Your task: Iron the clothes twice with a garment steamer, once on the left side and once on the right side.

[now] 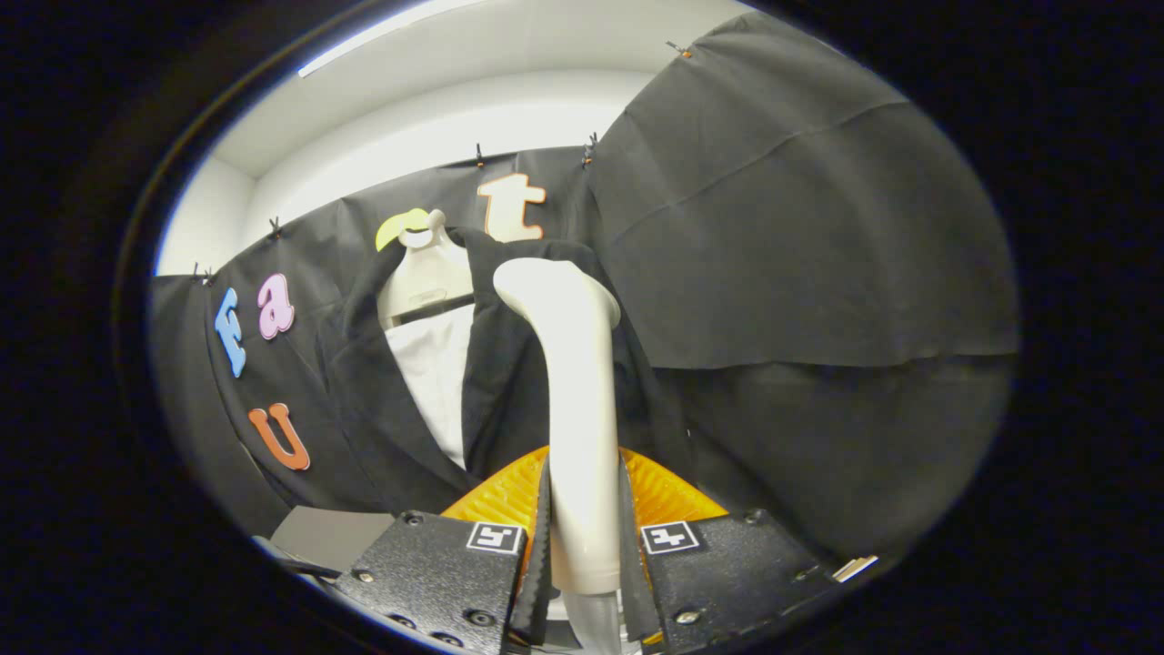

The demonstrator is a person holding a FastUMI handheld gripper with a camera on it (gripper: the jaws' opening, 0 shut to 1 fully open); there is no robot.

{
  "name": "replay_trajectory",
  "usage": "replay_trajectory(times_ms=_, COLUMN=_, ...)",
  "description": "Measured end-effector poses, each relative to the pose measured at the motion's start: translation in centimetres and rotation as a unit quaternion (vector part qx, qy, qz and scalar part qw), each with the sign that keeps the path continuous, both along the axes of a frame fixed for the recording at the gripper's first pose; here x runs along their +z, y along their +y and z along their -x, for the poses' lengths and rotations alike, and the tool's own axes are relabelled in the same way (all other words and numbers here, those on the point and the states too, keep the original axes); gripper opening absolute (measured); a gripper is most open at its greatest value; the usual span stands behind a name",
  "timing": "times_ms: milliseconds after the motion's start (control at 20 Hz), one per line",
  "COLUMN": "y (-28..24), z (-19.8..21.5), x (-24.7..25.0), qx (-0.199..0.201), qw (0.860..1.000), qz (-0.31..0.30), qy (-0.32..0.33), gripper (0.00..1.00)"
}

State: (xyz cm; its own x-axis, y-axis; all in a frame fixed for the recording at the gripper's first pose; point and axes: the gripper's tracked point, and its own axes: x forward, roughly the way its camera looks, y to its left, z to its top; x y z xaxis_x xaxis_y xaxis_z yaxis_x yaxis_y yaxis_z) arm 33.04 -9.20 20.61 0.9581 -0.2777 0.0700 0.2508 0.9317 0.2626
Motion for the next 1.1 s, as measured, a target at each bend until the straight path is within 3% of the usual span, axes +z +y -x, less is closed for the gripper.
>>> replay_trajectory(times_ms=400, y=0.8, z=-3.8, x=-0.1, qx=-0.009, qw=0.999, qz=0.032, qy=0.022, gripper=0.34)
replay_trajectory(times_ms=1100, y=2.2, z=-3.3, x=-7.2, qx=-0.012, qw=0.996, qz=0.041, qy=0.079, gripper=0.35)
